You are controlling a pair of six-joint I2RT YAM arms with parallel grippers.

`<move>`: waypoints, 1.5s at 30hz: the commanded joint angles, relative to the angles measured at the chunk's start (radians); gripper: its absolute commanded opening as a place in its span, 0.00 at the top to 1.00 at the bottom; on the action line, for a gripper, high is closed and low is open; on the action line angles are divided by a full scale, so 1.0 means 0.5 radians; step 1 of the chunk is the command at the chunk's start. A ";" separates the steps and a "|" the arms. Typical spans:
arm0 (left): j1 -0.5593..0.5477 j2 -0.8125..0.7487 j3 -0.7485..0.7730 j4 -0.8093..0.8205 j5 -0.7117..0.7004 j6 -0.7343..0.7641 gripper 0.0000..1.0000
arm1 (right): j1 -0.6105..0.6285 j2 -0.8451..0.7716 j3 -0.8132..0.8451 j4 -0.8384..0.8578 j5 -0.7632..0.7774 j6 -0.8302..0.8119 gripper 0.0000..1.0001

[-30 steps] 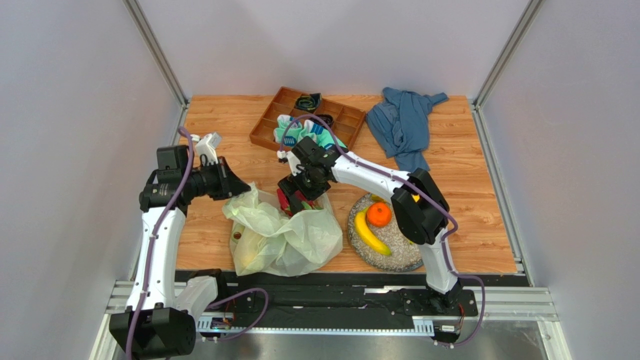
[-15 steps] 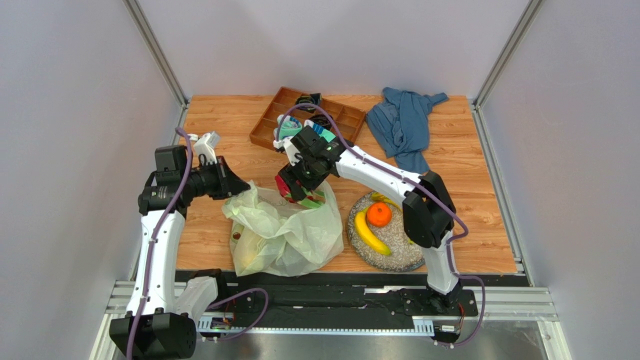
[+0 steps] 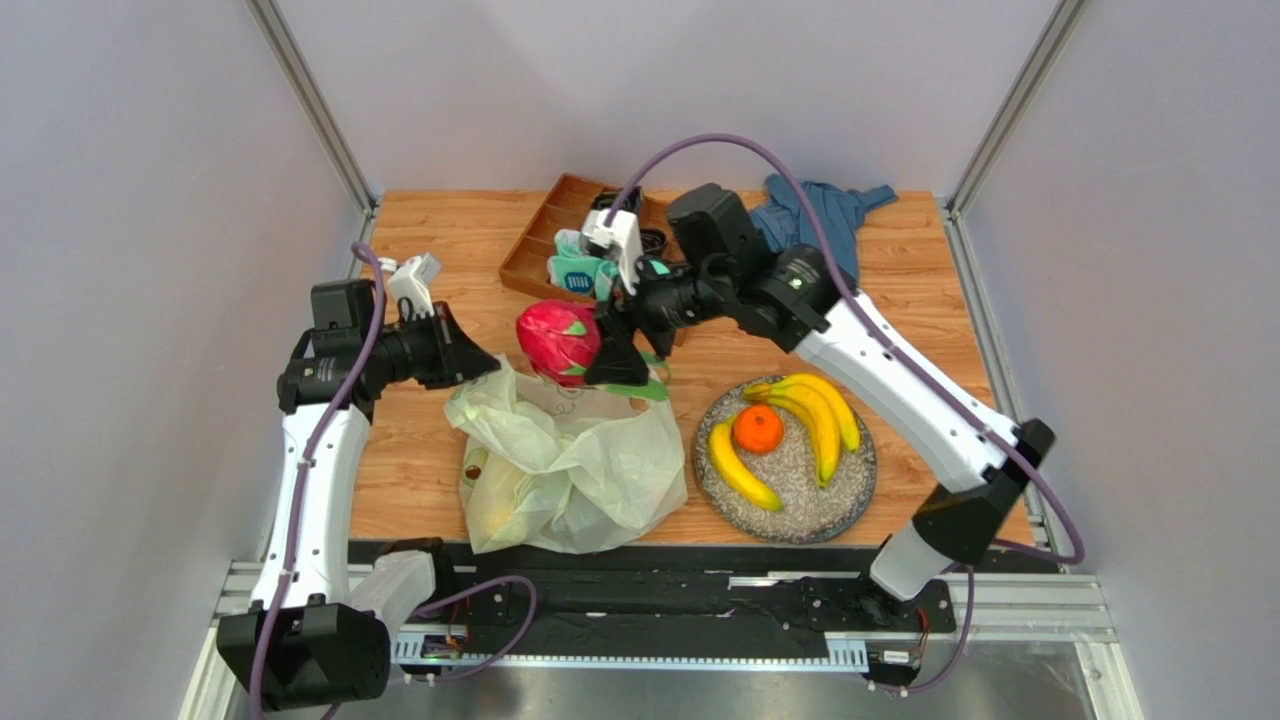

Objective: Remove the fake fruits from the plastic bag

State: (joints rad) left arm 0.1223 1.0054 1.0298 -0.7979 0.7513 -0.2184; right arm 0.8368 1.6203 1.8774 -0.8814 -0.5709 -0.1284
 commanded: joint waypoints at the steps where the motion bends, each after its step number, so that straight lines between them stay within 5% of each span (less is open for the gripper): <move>1: 0.016 -0.010 0.097 0.031 0.034 0.023 1.00 | -0.084 -0.475 -0.247 -0.515 0.080 -0.745 0.86; 5: 0.013 -0.035 0.076 0.040 0.010 0.026 1.00 | -0.286 -0.872 -0.912 -0.765 0.279 -1.071 0.86; 13: 0.013 -0.060 0.070 -0.018 -0.018 0.053 1.00 | -0.682 -1.145 -1.533 -0.747 0.448 -0.784 0.87; 20: 0.013 -0.014 0.091 -0.021 -0.012 0.041 1.00 | -0.842 -0.866 -1.503 -0.777 0.574 -0.587 0.88; 26: 0.016 -0.017 0.119 -0.039 -0.045 0.066 1.00 | -0.861 -0.701 -1.604 -0.750 0.709 -0.758 0.87; 38: 0.016 -0.026 0.079 -0.040 -0.058 0.066 1.00 | -0.854 -0.832 -1.966 -0.548 0.669 -1.053 0.80; 45: 0.016 0.002 0.088 -0.030 -0.051 0.059 1.00 | -0.851 -0.722 -1.908 -0.446 0.553 -1.032 0.78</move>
State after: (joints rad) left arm 0.1242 1.0027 1.0447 -0.8284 0.7235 -0.2016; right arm 0.4080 1.2388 0.8852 -1.1698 -0.2417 -0.6300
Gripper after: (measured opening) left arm 0.007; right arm 0.723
